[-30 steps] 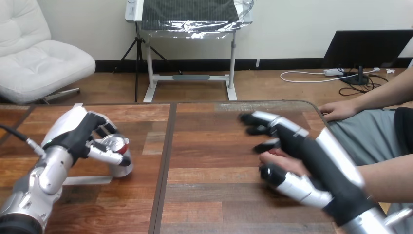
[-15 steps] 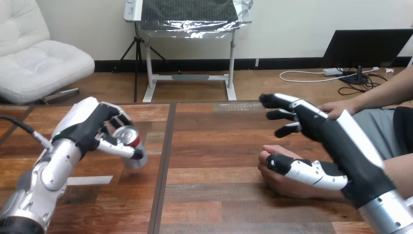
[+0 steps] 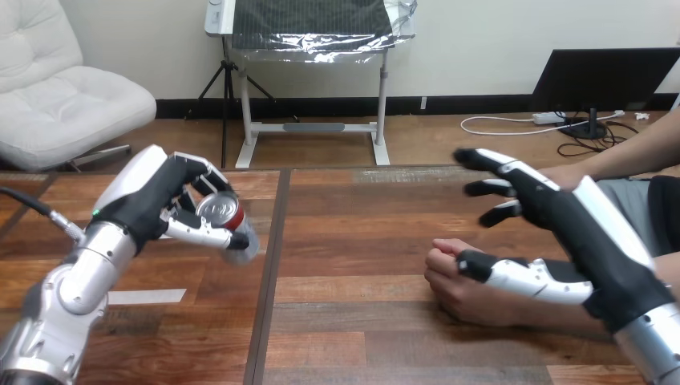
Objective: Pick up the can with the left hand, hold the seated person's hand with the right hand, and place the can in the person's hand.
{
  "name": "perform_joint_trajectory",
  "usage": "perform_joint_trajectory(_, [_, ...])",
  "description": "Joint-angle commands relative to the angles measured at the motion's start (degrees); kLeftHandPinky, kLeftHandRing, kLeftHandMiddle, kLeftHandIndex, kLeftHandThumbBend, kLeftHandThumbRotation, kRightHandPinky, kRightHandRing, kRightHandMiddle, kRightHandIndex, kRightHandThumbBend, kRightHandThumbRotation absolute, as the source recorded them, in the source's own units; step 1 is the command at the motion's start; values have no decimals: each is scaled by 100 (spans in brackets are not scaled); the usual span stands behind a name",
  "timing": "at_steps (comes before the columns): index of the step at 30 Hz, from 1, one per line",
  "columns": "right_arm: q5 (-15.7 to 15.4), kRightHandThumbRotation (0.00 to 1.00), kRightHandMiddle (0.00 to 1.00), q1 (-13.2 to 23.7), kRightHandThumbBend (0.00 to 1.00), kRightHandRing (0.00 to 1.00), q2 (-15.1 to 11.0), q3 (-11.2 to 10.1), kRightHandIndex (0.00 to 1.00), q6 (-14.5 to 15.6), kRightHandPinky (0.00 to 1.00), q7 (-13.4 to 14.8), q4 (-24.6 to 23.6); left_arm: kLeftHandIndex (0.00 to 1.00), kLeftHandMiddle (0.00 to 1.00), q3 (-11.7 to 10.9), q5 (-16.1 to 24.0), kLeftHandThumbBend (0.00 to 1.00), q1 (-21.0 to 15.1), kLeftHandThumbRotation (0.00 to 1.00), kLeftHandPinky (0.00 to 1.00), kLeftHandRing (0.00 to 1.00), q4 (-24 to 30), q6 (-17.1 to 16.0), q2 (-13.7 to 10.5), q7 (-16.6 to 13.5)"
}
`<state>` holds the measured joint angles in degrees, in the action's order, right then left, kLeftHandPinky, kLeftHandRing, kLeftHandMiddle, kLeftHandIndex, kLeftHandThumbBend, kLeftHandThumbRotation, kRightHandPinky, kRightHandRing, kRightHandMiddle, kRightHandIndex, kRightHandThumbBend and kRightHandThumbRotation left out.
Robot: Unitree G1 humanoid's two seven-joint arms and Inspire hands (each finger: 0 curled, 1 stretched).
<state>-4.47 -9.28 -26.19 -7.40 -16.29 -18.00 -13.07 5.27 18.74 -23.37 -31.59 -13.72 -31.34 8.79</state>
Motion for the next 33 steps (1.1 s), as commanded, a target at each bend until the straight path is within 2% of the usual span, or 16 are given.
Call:
perform_joint_trajectory(1, [-117, 69, 92, 670, 95, 87, -360, -332, 92, -152, 71, 79, 155, 42, 37, -422, -226, 71, -208, 0, 26, 31, 1067, 30, -306, 67])
perform_joint_trajectory(9, [-389, 69, 93, 740, 95, 87, -686, -375, 93, 5, 70, 19, 270, 42, 37, -570, -321, 70, -85, 0, 26, 31, 1527, 117, -254, 224])
perform_joint_trajectory(17, [-454, 62, 92, 877, 94, 87, -918, -355, 91, 24, 70, -78, 625, 42, 37, -699, -533, 68, 5, 0, 27, 31, 1927, 291, -166, 440])
perform_joint_trajectory(23, [-610, 58, 92, 1003, 93, 87, -1084, -319, 91, -140, 70, -32, 1025, 41, 36, -750, -615, 67, 65, 0, 26, 31, 2262, 421, -137, 570])
perform_joint_trajectory(33, [-962, 55, 93, 1372, 91, 89, -1434, -198, 92, -722, 75, 22, 1957, 41, 36, -789, -678, 66, 144, 0, 25, 30, 2807, 686, -72, 705])
